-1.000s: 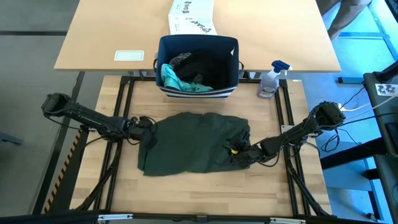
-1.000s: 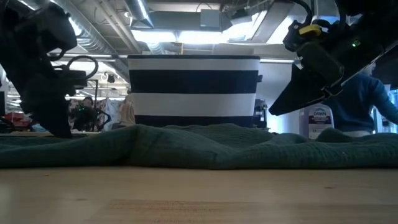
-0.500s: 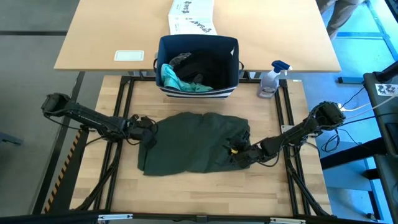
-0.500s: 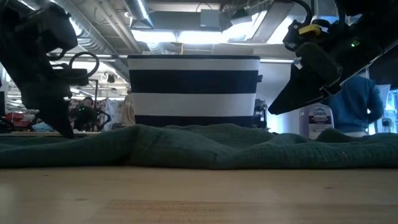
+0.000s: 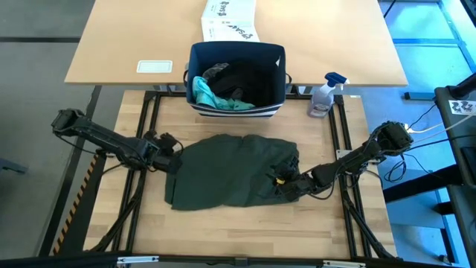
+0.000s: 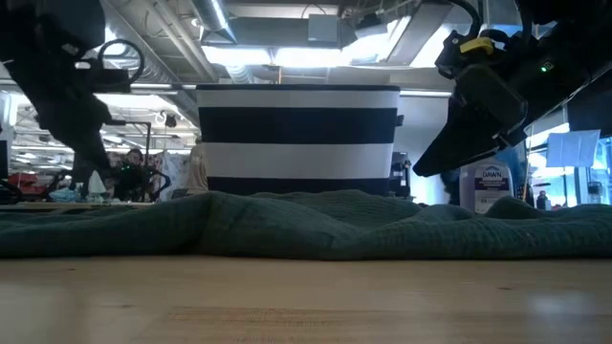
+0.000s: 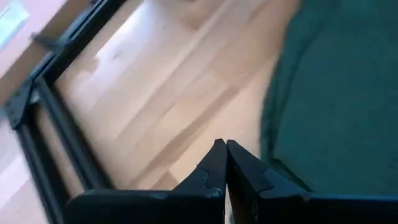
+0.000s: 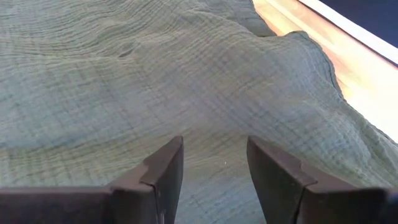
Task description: Fold Laundry from Bin
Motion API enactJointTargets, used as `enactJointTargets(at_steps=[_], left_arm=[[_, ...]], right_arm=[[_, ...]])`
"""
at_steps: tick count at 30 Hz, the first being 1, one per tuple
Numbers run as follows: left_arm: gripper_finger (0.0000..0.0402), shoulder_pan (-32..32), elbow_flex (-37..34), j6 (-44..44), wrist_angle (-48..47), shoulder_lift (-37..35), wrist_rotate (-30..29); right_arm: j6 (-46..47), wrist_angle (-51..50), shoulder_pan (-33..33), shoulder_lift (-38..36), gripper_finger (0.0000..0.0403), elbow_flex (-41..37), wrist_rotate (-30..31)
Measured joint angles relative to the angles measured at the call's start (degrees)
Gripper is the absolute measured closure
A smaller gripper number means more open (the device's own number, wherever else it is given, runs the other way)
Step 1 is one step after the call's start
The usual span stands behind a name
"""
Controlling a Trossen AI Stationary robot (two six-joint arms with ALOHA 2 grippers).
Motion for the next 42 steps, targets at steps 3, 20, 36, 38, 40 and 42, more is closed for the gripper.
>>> enactJointTargets(at_steps=[3,20,36,38,40,42], left_arm=[[0.0401,0.02,-1.44,-0.95,2.62,0.04,2.75],[0.0287,9.51,-10.22,4.64,23.55,0.07,17.92],[0.0285,11.19,-9.39,9.10,27.01,-0.09,21.82],[0.0285,11.19,-7.96,10.36,27.05,-0.11,21.37],[0.0285,11.19,-7.19,10.75,27.06,-0.13,22.07],[0.0285,11.19,-7.20,10.81,26.49,-0.09,23.53]], right_arm=[[-0.01,0.00,-0.02,0.00,0.0226,0.00,0.05],[0.40,0.00,-0.02,0.00,0.0226,-0.02,0.00],[0.42,-0.01,-0.02,0.00,0.0226,-0.02,-0.01],[0.42,-0.02,-0.02,0.00,0.0226,-0.02,0.01],[0.42,-0.01,-0.02,0.00,0.0226,-0.02,0.02],[0.42,-0.02,-0.02,0.00,0.0226,-0.02,0.01]])
